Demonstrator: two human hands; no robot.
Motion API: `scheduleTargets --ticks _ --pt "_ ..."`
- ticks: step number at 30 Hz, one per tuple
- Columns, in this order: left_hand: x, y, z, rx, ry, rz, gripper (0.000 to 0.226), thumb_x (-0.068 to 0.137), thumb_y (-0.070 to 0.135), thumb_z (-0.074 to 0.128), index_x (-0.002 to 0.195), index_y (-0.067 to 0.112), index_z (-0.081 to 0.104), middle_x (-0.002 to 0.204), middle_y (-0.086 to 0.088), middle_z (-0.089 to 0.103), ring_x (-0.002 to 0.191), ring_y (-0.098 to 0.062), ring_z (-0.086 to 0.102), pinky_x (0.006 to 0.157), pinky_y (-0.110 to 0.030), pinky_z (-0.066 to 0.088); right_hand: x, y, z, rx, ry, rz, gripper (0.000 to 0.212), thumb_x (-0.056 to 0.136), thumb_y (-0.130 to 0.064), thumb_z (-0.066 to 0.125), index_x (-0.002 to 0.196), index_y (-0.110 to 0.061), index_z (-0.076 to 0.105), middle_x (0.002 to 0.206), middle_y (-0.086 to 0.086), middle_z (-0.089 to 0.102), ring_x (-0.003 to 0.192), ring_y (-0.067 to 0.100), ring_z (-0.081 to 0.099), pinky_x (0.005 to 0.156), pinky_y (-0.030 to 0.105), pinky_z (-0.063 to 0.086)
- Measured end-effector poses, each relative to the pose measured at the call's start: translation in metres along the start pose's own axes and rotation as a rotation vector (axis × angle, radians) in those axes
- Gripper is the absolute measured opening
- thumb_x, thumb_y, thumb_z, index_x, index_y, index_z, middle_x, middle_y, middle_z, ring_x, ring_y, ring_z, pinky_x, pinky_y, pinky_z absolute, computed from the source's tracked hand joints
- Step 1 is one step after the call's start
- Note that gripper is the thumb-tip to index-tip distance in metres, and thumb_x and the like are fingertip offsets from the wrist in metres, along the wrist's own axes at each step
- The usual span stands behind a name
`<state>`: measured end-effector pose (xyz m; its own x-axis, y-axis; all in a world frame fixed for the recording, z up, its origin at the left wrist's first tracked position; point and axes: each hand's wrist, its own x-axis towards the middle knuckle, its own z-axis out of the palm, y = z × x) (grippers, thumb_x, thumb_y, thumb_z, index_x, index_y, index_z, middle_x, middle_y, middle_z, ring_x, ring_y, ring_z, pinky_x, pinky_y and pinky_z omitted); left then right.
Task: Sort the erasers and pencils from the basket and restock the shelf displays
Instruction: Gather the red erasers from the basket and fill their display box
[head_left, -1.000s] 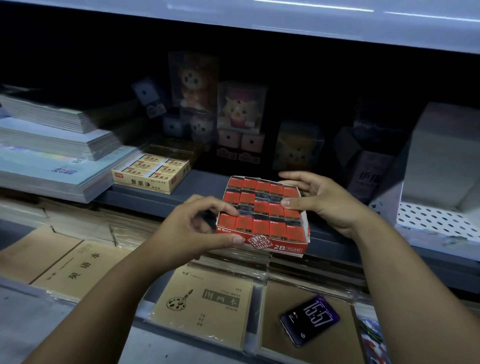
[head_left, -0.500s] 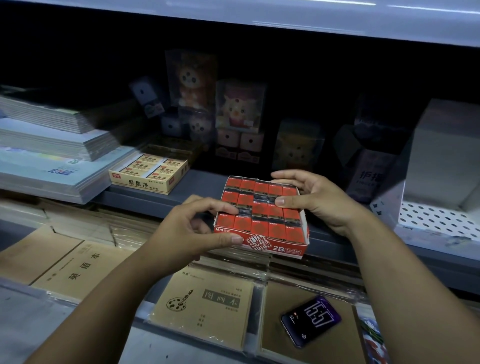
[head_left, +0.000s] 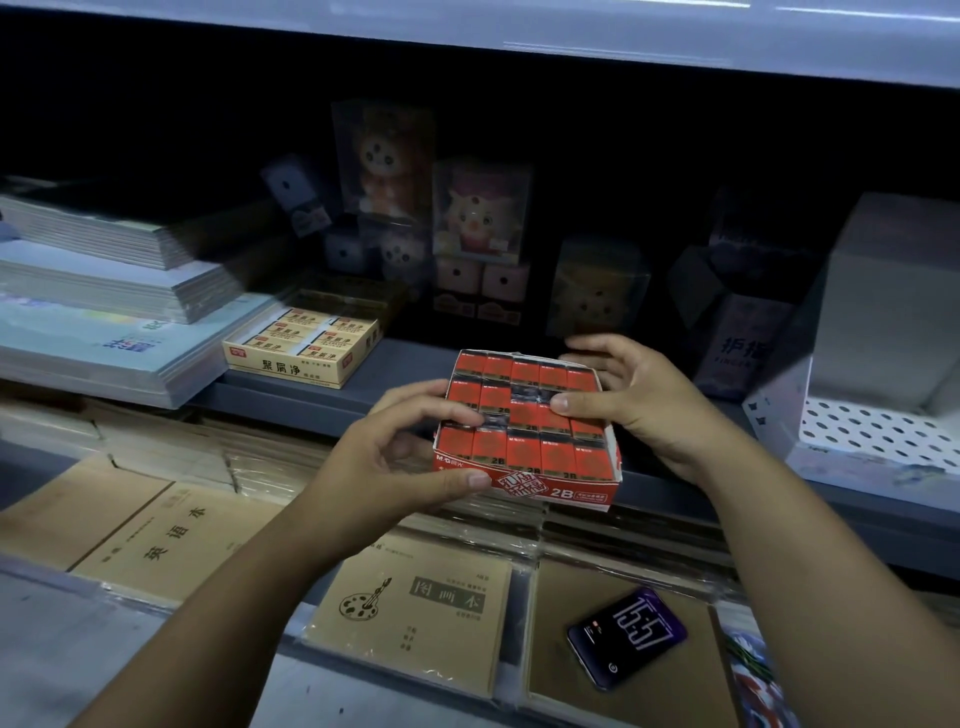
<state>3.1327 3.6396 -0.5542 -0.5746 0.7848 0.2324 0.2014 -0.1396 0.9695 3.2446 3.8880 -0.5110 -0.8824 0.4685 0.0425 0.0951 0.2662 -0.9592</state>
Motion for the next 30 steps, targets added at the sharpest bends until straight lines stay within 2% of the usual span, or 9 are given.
scheduleTargets --ticks 4,8,10,13,16,18,21,25,30 --pt "-0.001 0.004 0.002 -0.040 -0.005 -0.018 0.079 0.068 0.014 0.086 0.136 0.039 0.054 0.140 0.025 0.055 0.108 -0.021 0.072 0.077 -0.045 0.064 -0.014 0.000 -0.007 -0.160 0.080 -0.001 0.069 0.071 -0.017 0.089 0.133 -0.018 0.059 0.121 -0.005 0.068 0.111 0.007 0.066 0.099 0.034 0.054" --pt "0.003 0.007 0.004 -0.058 -0.030 -0.100 0.110 0.068 0.017 0.086 0.156 0.039 0.024 0.155 0.025 0.040 0.110 -0.017 0.071 0.076 -0.038 0.063 -0.025 -0.005 -0.011 -0.270 0.143 -0.010 0.025 0.075 -0.022 0.086 0.098 -0.019 0.075 0.095 0.002 0.077 0.091 0.013 0.073 0.090 0.035 0.059" --pt "0.005 0.009 0.004 -0.063 -0.045 -0.129 0.116 0.068 0.017 0.085 0.159 0.037 0.015 0.157 0.024 0.037 0.109 -0.017 0.072 0.079 -0.042 0.063 -0.027 -0.006 -0.010 -0.284 0.148 -0.027 0.017 0.078 -0.024 0.085 0.093 -0.020 0.078 0.089 -0.002 0.078 0.089 0.011 0.073 0.090 0.034 0.058" --pt "0.007 0.011 0.004 -0.065 -0.043 -0.155 0.121 0.067 0.018 0.086 0.160 0.035 0.011 0.155 0.027 0.039 0.106 -0.020 0.073 0.086 -0.051 0.061 -0.028 -0.004 -0.005 -0.242 0.174 -0.034 0.012 0.082 -0.022 0.082 0.093 -0.018 0.079 0.089 -0.002 0.078 0.090 0.016 0.074 0.092 0.037 0.057" --pt "0.008 0.011 0.003 -0.045 -0.034 -0.157 0.118 0.067 0.018 0.087 0.160 0.036 0.016 0.153 0.028 0.042 0.105 -0.021 0.074 0.088 -0.049 0.061 -0.024 0.002 0.001 -0.209 0.187 -0.056 0.005 0.085 -0.018 0.079 0.090 -0.018 0.078 0.089 0.007 0.077 0.091 0.027 0.073 0.092 0.045 0.057" --pt "0.008 0.010 0.002 -0.041 -0.023 -0.157 0.117 0.066 0.020 0.088 0.159 0.036 0.019 0.153 0.027 0.043 0.104 -0.022 0.074 0.090 -0.051 0.060 -0.020 0.006 0.004 -0.191 0.199 -0.056 0.010 0.085 -0.017 0.080 0.093 -0.015 0.073 0.095 0.015 0.074 0.092 0.033 0.071 0.089 0.045 0.059" --pt "0.007 0.008 0.002 -0.038 -0.021 -0.157 0.114 0.067 0.021 0.088 0.158 0.037 0.022 0.153 0.025 0.044 0.106 -0.025 0.073 0.092 -0.052 0.059 -0.013 0.009 0.005 -0.144 0.198 -0.017 0.028 0.082 -0.019 0.082 0.104 -0.017 0.064 0.097 0.008 0.072 0.087 0.022 0.073 0.081 0.034 0.060" --pt "0.006 0.006 0.002 -0.050 -0.005 -0.162 0.109 0.068 0.021 0.087 0.157 0.037 0.027 0.152 0.021 0.046 0.106 -0.026 0.073 0.091 -0.051 0.059 -0.002 0.006 0.003 -0.086 0.133 -0.008 0.053 0.077 -0.018 0.086 0.124 -0.021 0.063 0.103 0.003 0.073 0.095 0.012 0.072 0.087 0.029 0.057" --pt "0.005 0.009 0.004 -0.045 0.000 -0.154 0.107 0.069 0.021 0.087 0.157 0.035 0.026 0.153 0.020 0.045 0.105 -0.022 0.074 0.093 -0.054 0.057 0.011 0.000 -0.001 -0.024 -0.058 -0.030 0.054 0.075 -0.011 0.085 0.125 -0.017 0.068 0.115 -0.002 0.074 0.102 0.013 0.073 0.086 0.029 0.060"
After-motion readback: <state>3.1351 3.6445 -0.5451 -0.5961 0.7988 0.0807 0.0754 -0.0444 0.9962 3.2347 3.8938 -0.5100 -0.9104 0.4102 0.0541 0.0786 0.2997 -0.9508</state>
